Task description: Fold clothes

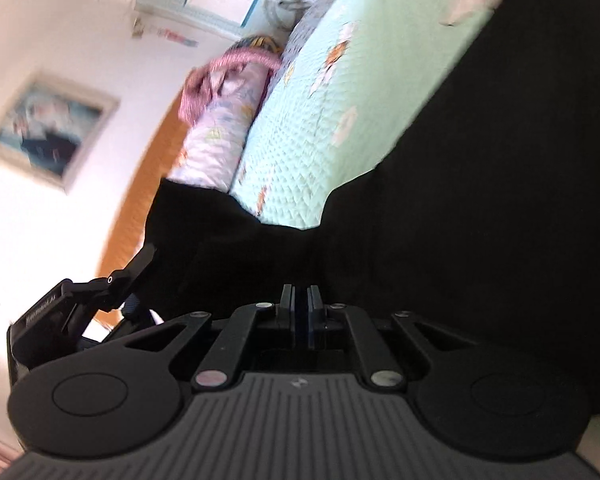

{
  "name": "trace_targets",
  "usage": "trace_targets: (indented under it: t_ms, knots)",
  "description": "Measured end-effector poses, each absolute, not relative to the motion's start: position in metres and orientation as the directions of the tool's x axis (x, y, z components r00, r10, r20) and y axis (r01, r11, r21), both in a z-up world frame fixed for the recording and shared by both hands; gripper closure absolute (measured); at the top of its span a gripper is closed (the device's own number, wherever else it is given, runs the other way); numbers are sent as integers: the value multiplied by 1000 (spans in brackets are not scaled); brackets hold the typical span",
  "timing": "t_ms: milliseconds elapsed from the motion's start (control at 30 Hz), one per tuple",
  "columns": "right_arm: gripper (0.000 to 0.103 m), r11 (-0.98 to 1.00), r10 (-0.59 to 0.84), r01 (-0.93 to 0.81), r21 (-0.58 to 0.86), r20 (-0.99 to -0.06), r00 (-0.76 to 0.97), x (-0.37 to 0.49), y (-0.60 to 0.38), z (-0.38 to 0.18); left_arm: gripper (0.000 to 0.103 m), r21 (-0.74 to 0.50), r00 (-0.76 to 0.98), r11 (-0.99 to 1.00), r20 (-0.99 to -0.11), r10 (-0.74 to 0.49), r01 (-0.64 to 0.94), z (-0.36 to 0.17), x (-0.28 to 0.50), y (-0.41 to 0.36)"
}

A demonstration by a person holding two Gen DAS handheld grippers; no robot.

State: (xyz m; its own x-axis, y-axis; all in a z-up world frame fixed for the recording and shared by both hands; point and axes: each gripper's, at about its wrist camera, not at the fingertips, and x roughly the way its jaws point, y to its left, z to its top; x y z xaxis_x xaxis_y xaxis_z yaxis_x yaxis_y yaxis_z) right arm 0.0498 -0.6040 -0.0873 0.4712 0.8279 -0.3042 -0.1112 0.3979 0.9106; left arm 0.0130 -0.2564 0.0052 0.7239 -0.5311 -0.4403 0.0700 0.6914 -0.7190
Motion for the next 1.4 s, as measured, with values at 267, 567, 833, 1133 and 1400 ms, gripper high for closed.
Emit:
trace_targets:
  t_ms: [267, 567, 833, 1133, 1400]
  knots:
    - [87, 329, 764, -68, 942, -223, 606, 25, -688, -98, 93, -624, 551, 732, -521, -651, 275, -4, 56, -391]
    - [102, 400, 654, 80, 913, -346, 672, 10, -751, -122, 89, -467, 421, 796, -678, -602, 386, -44, 80, -486]
    - [80, 354, 542, 183, 917, -360, 759, -27, -801, -117, 47, -609, 354, 638, -532, -770, 472, -43, 72, -482]
    - [71, 512, 541, -29, 859, -296, 788, -10, -789, -54, 46, -643, 432, 672, -521, -736, 367, -55, 71, -433]
    - [60, 547, 688, -65, 834, -405, 602, 98, -742, -70, 46, -622, 434, 726, -591, -680, 293, -94, 77, -414]
